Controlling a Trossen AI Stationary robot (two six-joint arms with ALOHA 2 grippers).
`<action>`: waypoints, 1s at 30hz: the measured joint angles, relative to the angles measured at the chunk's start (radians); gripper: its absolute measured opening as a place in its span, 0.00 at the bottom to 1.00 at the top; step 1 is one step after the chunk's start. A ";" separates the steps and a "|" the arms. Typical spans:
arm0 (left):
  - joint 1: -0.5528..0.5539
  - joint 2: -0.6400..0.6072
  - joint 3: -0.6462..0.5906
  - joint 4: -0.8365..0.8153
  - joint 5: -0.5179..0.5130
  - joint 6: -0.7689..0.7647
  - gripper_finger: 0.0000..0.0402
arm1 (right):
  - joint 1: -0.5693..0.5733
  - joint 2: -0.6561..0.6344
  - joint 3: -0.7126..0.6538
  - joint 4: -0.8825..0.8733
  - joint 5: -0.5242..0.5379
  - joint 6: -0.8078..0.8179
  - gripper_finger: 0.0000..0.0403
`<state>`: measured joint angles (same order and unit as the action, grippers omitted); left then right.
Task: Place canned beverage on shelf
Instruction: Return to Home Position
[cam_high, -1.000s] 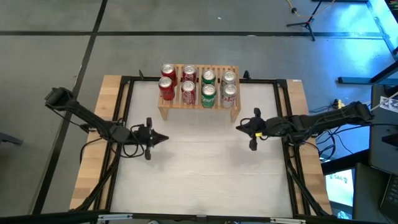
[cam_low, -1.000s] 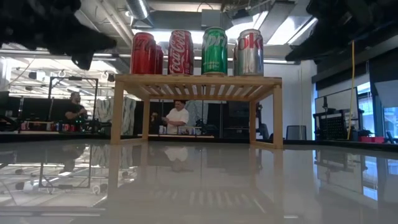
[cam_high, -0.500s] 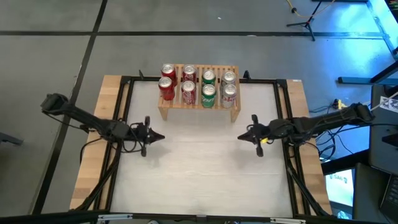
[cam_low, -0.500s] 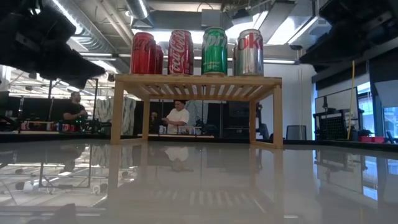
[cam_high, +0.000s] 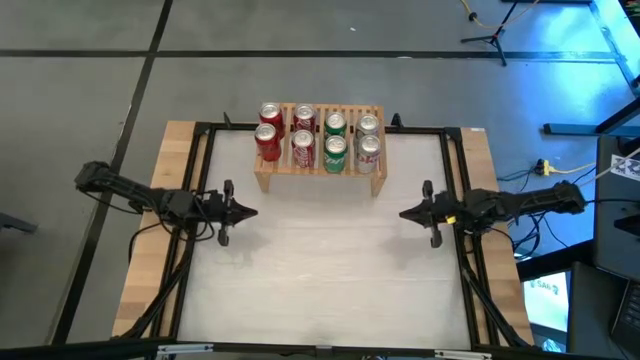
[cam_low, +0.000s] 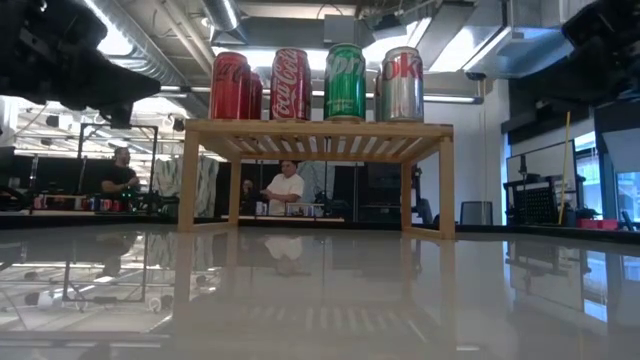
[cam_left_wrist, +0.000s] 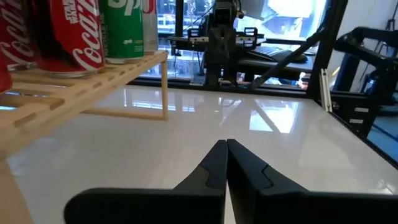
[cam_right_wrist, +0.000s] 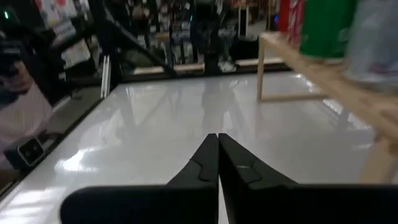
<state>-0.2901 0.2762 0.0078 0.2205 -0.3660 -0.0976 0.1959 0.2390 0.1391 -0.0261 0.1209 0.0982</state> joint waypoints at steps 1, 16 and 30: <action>0.000 -0.014 0.000 -0.014 -0.002 0.000 0.00 | 0.000 -0.036 -0.010 -0.007 0.003 0.000 0.00; 0.000 -0.082 0.000 -0.098 -0.001 -0.002 0.00 | 0.000 -0.231 -0.104 -0.011 -0.019 -0.051 0.00; -0.001 -0.081 0.001 -0.162 0.024 -0.017 0.00 | 0.000 -0.222 -0.103 -0.016 -0.020 -0.049 0.00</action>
<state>-0.2909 0.1949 0.0086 0.0587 -0.3423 -0.1141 0.1959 0.0170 0.0357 -0.0422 0.1013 0.0496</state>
